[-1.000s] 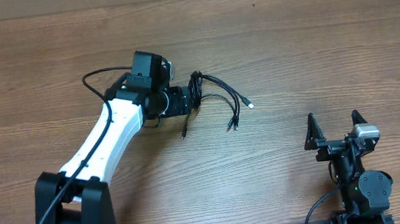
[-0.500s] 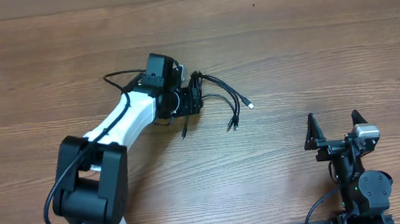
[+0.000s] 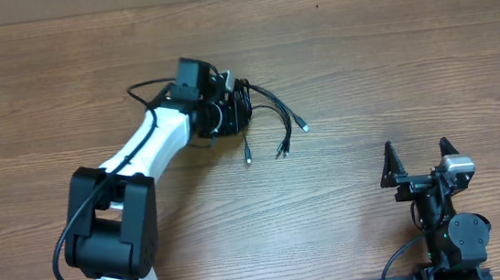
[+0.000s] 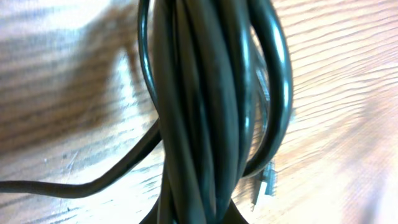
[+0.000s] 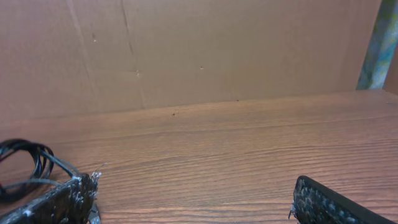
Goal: Untangle cables
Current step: 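Close the left gripper on the cable bundle's coiled center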
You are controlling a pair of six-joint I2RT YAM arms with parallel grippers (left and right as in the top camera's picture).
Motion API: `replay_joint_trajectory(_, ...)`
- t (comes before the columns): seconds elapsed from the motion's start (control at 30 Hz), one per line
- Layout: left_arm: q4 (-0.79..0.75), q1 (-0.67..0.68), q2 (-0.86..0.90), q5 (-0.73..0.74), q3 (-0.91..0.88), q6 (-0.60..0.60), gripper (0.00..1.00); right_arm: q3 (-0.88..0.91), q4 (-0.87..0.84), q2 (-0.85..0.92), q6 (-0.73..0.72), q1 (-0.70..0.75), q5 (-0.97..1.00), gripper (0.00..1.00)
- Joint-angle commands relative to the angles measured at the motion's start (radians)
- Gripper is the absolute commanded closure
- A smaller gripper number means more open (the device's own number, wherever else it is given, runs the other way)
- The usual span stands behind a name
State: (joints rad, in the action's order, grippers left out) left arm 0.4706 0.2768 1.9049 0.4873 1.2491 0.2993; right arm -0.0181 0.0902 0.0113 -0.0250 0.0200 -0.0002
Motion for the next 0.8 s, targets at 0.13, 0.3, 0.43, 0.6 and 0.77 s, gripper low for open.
replay_joint_trajectory(0.13,-0.003,-0.097,-0.010,0.328,0.065,-0.219,0.96,0.010,-0.006,-0.003,0.007,0.008,-0.002,0.00)
replay_joint_trajectory(0.3,0.020,-0.171,-0.010,0.459,0.065,-0.276,0.96,0.010,-0.006,-0.003,0.007,0.008,-0.002,0.00)
replay_joint_trajectory(0.43,0.074,-0.205,-0.010,0.556,0.065,-0.432,0.96,0.010,-0.006,-0.003,0.007,0.008,-0.002,0.00)
replay_joint_trajectory(0.6,0.142,-0.203,-0.010,0.642,0.064,-0.583,0.96,0.010,-0.006,-0.003,-0.002,0.007,-0.003,0.00)
replay_joint_trajectory(0.77,0.165,-0.195,-0.010,0.765,0.064,-0.696,0.96,0.010,-0.020,-0.003,-0.234,0.008,-0.068,0.00)
